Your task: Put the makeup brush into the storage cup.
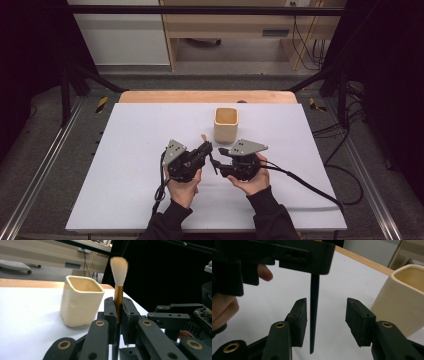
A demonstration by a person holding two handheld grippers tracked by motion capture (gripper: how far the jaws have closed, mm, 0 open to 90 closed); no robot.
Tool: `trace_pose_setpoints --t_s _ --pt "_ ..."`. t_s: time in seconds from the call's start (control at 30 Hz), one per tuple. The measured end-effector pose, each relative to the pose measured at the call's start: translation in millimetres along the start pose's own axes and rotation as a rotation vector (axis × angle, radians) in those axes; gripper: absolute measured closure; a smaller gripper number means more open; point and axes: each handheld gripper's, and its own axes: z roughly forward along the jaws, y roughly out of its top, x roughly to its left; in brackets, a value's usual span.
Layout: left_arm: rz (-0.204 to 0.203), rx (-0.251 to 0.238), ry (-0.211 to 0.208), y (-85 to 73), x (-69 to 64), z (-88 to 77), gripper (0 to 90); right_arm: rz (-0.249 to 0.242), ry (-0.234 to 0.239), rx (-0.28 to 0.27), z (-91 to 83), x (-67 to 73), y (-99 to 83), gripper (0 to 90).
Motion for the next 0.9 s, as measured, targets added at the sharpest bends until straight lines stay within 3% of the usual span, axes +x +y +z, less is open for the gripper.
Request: trace_pose_setpoints --t_s 0.47,0.67,0.9 --pt "-0.01 0.005 -0.015 -3.1 -7.0 3.7 83.2 0.042 0.034 -0.035 0.6 1.2 0.3 70.5" --pt "-0.011 0.005 -0.018 -3.5 -7.2 3.8 83.2 0.055 0.039 -0.047 -0.2 2.1 0.5 83.1" --pt "-0.009 0.005 -0.021 -3.5 -7.1 2.5 83.0 0.064 0.046 -0.046 -0.7 2.8 0.5 83.8"
